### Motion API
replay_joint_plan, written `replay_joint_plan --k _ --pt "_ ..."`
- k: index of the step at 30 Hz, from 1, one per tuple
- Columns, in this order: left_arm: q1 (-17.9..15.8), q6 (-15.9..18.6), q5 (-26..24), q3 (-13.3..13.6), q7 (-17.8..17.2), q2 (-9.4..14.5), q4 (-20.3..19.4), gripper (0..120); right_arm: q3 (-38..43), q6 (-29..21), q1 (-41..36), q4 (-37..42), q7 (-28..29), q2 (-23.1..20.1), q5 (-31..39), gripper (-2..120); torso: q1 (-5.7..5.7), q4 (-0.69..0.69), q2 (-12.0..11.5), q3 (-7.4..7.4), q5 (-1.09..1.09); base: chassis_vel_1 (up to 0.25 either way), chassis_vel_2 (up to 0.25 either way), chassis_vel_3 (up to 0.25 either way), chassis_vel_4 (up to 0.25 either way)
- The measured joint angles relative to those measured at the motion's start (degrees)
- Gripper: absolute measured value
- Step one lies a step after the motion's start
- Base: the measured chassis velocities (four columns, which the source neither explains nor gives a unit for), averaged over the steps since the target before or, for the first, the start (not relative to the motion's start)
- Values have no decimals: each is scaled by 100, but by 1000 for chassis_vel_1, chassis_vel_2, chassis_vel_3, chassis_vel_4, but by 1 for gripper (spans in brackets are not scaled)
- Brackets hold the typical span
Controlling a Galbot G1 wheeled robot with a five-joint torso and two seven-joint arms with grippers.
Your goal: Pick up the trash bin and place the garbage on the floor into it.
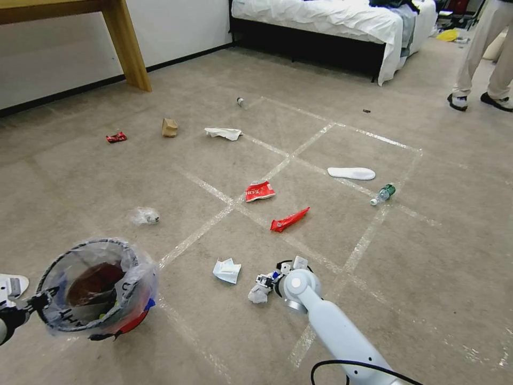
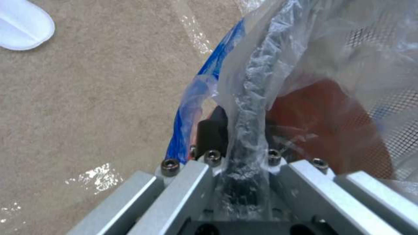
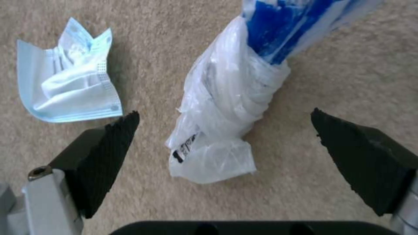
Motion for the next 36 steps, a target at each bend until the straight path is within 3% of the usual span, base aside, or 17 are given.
replay_joint_plan --k 13,27,30,33,36 --pt "-62 0 -2 51 18 -3 -3 1 -74 68 241 -782 -269 237 -310 99 0 0 0 0 0 0 0 0 0" --pt "-72 0 -2 82 32 -5 -10 1 -122 96 283 -1098 -537 311 -579 49 0 -5 1 -2 -4 0 0 0 0" --pt "-83 0 -2 91 37 -6 0 1 -139 101 279 -1094 -574 302 -599 41 0 -2 1 0 0 0 0 0 0" --pt "-108 1 2 111 39 -14 15 1 -164 106 253 -1087 -622 273 -676 24 0 1 0 0 1 0 0 0 0" --pt "-113 0 5 116 38 -16 20 1 -171 113 229 -1066 -652 248 -715 17 0 0 0 0 1 0 0 0 0"
